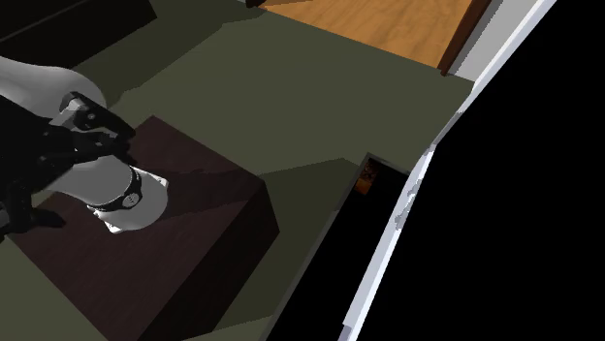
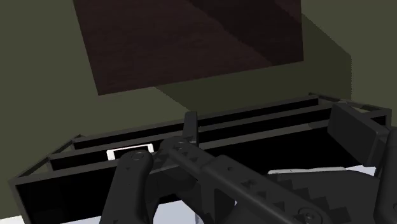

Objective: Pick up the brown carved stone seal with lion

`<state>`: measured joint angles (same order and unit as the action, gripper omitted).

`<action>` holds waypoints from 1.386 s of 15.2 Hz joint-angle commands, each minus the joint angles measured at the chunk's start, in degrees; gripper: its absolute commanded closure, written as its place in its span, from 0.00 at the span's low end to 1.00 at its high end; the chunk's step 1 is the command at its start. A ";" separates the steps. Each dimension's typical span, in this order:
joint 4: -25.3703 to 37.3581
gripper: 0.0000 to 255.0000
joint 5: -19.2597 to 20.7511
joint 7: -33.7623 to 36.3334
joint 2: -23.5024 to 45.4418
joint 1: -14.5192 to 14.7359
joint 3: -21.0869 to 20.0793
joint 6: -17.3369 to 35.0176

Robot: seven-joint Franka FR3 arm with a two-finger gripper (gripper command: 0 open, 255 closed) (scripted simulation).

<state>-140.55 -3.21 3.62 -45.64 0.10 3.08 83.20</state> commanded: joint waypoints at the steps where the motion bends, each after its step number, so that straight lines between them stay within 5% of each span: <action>1: 0.00 0.00 0.00 0.00 0.00 0.00 0.00 0.00; 13: -3.81 0.00 -7.94 10.01 13.55 5.63 -12.17 20.32; 21: 0.06 0.00 -8.88 17.10 28.40 7.97 -19.73 33.24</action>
<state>-140.64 -12.01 19.62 -19.00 7.70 -15.61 114.51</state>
